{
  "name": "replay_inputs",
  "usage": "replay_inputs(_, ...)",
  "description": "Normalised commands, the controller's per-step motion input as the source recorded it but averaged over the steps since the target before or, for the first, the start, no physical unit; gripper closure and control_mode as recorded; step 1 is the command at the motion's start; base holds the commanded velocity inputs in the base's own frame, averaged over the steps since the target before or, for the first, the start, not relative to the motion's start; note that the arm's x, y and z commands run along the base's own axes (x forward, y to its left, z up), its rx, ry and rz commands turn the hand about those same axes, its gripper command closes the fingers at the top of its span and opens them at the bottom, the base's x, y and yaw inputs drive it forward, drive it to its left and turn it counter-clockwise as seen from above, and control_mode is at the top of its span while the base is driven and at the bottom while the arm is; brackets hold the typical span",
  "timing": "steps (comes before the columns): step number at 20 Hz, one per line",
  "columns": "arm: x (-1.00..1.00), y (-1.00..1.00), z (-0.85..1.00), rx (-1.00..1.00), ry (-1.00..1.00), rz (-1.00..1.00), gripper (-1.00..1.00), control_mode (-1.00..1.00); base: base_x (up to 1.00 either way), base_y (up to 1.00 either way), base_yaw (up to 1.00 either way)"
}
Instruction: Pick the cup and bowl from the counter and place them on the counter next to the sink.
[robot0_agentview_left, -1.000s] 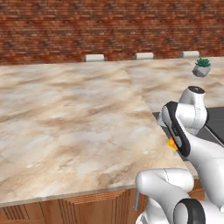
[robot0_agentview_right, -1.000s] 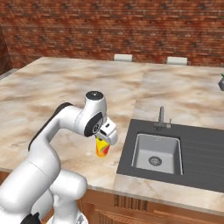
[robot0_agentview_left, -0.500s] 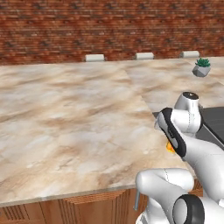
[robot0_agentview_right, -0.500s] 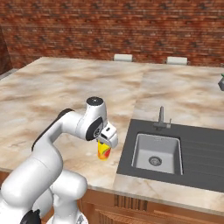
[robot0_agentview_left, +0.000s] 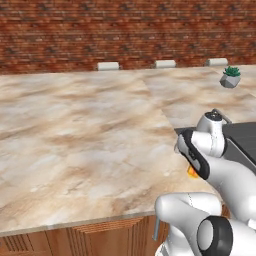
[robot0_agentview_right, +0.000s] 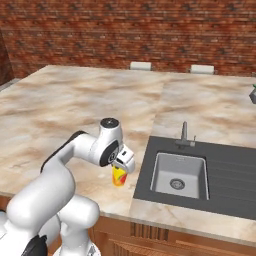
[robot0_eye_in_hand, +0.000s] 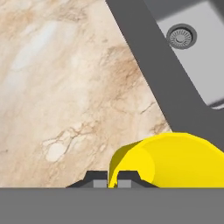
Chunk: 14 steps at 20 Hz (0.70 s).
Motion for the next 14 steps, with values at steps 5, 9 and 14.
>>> replay_inputs(5,0.09,0.0,-0.42,0.0,0.0,0.0,1.0,-1.0,0.0,0.0,0.0)
replay_inputs(9,0.08,0.0,-0.43,0.0,0.0,0.0,1.0,-1.0,0.0,0.0,0.0)
replay_inputs(14,0.04,0.0,-0.37,0.0,0.0,0.0,1.0,-1.0,0.0,0.0,0.0)
